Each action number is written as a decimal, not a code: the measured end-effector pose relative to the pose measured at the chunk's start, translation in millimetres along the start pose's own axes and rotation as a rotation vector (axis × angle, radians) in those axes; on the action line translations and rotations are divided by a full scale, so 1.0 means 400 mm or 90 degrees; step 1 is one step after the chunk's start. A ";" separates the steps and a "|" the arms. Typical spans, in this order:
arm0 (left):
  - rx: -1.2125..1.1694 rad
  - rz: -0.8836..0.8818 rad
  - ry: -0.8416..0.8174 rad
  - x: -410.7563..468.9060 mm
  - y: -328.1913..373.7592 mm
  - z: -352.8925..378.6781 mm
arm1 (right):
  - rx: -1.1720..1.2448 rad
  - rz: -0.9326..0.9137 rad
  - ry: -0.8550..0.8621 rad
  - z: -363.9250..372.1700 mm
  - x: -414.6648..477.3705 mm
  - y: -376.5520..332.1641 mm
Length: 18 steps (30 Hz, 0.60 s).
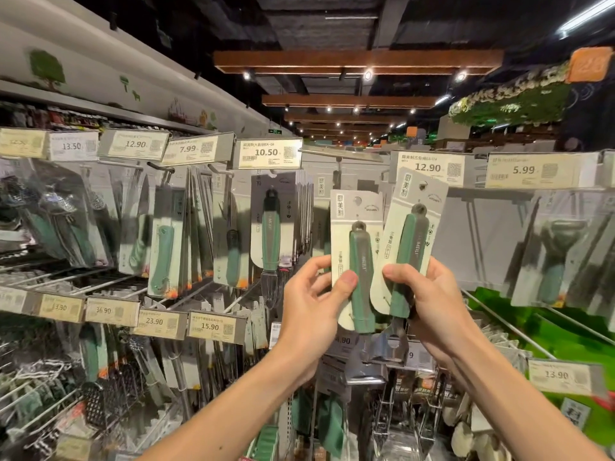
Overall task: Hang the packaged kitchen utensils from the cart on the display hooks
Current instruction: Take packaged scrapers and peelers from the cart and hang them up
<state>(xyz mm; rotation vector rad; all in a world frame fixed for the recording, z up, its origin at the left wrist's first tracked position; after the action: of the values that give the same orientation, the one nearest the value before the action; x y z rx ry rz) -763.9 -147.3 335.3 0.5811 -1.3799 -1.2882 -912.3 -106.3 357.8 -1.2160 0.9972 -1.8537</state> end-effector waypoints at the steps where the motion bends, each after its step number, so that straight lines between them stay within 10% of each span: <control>1: 0.005 0.005 0.006 0.004 0.004 -0.003 | -0.010 -0.005 -0.002 -0.004 0.000 -0.004; 18: -0.041 0.003 0.142 0.122 0.030 -0.048 | -0.210 -0.041 -0.033 -0.028 -0.033 -0.032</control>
<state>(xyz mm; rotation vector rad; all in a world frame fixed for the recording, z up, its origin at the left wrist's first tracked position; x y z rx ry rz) -756.0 -194.0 360.8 0.6560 -1.1513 -1.2212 -920.2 -86.4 360.8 -1.4941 1.2847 -1.7416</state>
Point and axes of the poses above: each hand's wrist, its own x-axis towards the middle knuckle, its own z-axis out of the palm, y = z × x, the point moved 5 cm from there along x, towards the middle knuckle, and after that the axes turned 4 degrees about -z, right-handed, at the moved point
